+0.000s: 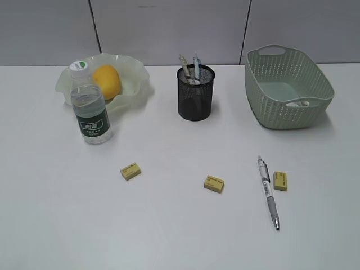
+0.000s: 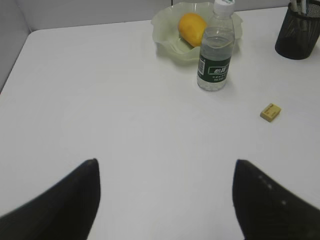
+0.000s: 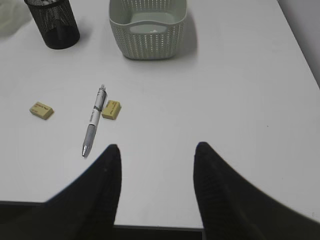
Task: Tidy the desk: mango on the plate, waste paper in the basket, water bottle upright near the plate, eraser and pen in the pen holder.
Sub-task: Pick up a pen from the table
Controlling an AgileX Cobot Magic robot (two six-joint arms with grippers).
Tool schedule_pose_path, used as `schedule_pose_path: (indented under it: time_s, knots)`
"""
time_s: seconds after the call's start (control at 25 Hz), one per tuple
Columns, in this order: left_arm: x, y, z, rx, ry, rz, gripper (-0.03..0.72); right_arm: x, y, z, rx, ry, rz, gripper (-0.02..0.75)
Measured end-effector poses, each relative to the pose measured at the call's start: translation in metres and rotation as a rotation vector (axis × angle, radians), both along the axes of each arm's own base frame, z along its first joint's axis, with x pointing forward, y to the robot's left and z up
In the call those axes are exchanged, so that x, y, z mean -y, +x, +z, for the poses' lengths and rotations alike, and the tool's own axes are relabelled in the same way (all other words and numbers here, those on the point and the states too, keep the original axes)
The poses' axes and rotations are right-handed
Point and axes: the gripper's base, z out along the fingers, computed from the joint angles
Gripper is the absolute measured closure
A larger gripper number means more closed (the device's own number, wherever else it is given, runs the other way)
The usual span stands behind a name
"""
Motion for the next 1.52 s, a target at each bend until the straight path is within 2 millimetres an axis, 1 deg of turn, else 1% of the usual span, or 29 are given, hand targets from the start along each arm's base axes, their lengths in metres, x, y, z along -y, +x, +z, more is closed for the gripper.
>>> schedule_pose_path:
  time_s: [0.32,0.48,0.6,1.0,1.24,1.52]
  knots:
    - [-0.0003,0.0,-0.0001,0.0,0.005,0.026,0.21,0.0,0.0,0.0,0.0,0.0,0.0,0.353]
    - [0.0018,-0.0002,-0.0001,-0.002,-0.01,0.081,0.267,0.0,0.0,0.0,0.0,0.0,0.0,0.353]
    - [0.0028,-0.0002,-0.0001,-0.003,-0.019,0.086,0.3,0.0,0.0,0.0,0.0,0.0,0.0,0.353]
    - [0.0033,-0.0002,-0.0001,-0.004,-0.024,0.084,0.352,0.0,0.0,0.0,0.0,0.0,0.0,0.353]
    - [0.0029,-0.0003,-0.0001,-0.004,-0.024,0.038,0.377,0.0,0.0,0.0,0.0,0.0,0.0,0.353]
    - [0.0029,-0.0003,-0.0001,-0.004,-0.024,0.035,0.421,0.0,0.0,0.0,0.0,0.0,0.0,0.353]
